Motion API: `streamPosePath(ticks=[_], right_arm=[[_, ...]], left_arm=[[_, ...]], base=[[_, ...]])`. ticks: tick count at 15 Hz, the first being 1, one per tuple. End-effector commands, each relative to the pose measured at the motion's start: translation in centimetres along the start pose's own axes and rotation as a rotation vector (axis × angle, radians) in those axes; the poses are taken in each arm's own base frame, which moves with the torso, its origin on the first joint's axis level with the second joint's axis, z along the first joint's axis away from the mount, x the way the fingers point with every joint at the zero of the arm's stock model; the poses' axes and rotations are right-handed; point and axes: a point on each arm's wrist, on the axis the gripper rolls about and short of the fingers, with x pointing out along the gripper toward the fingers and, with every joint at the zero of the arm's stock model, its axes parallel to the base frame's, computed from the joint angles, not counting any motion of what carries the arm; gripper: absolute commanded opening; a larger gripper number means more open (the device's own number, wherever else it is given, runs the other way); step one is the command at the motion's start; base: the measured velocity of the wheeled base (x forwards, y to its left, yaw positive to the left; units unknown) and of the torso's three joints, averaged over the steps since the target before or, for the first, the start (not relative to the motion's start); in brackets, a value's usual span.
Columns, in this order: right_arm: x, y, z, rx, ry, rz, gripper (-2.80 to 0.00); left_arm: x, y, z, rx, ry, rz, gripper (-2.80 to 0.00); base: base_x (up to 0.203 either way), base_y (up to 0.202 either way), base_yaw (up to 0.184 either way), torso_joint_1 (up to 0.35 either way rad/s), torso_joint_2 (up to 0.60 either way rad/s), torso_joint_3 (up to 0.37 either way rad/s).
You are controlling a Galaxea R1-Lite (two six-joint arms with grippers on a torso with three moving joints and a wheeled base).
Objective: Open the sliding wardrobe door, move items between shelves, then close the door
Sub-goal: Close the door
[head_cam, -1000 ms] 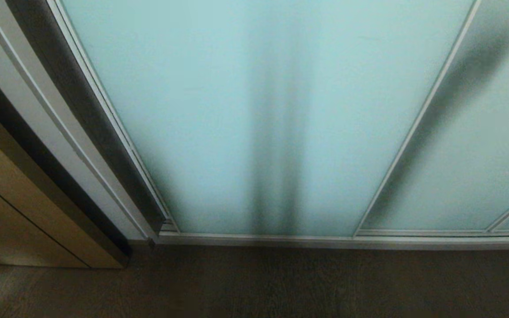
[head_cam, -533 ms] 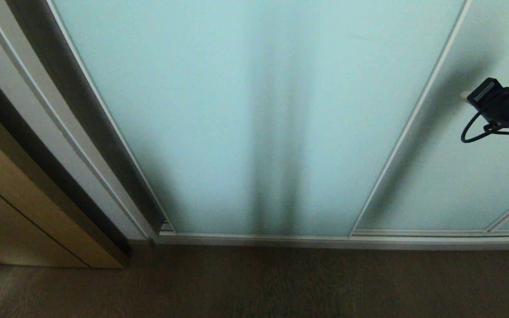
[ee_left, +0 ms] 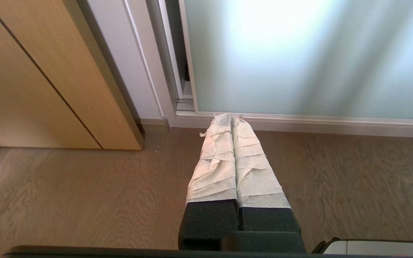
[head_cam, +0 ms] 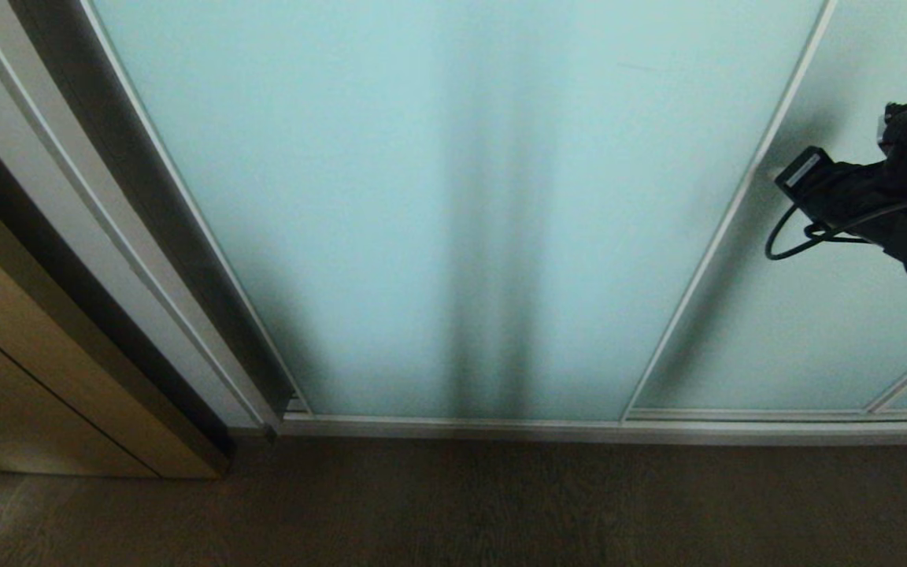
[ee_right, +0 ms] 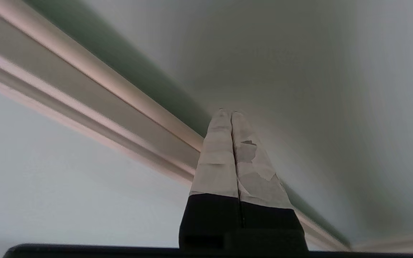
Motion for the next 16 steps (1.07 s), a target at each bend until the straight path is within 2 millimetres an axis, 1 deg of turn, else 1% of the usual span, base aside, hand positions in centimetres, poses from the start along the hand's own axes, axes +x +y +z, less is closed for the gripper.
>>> streamPosePath(ticks=[1, 5, 8, 10, 14, 16], right_arm=[[1.2, 0.4, -1.3, 0.007, -0.016, 0.022, -2.8], [1.7, 0.3, -1.6, 0.004, -0.019, 0.024, -2.8], [1.7, 0.3, -1.6, 0.004, -0.017, 0.026, -2.8], [1.6, 0.8, -2.0, 0.006, -0.006, 0.033, -2.8], [1.2, 1.7, -1.6, -0.001, -0.015, 0.054, -2.8], [1.1, 2.1, -1.7, 0.001, -0.01, 0.061, -2.8]], left_arm=[[0.0, 0.0, 0.0, 0.001, 0.0, 0.001, -2.8], [0.0, 0.0, 0.0, 0.0, 0.0, 0.001, -2.8], [0.0, 0.0, 0.0, 0.0, 0.001, 0.001, -2.8], [0.0, 0.0, 0.0, 0.0, 0.0, 0.001, -2.8], [0.0, 0.0, 0.0, 0.0, 0.0, 0.001, -2.8], [0.0, 0.0, 0.0, 0.0, 0.0, 0.001, -2.8]], base=[[0.0, 0.0, 0.0, 0.0, 0.0, 0.0], [0.0, 0.0, 0.0, 0.0, 0.0, 0.0], [0.0, 0.0, 0.0, 0.0, 0.0, 0.0], [0.0, 0.0, 0.0, 0.0, 0.0, 0.0], [0.0, 0.0, 0.0, 0.0, 0.0, 0.0], [0.0, 0.0, 0.0, 0.0, 0.0, 0.0]])
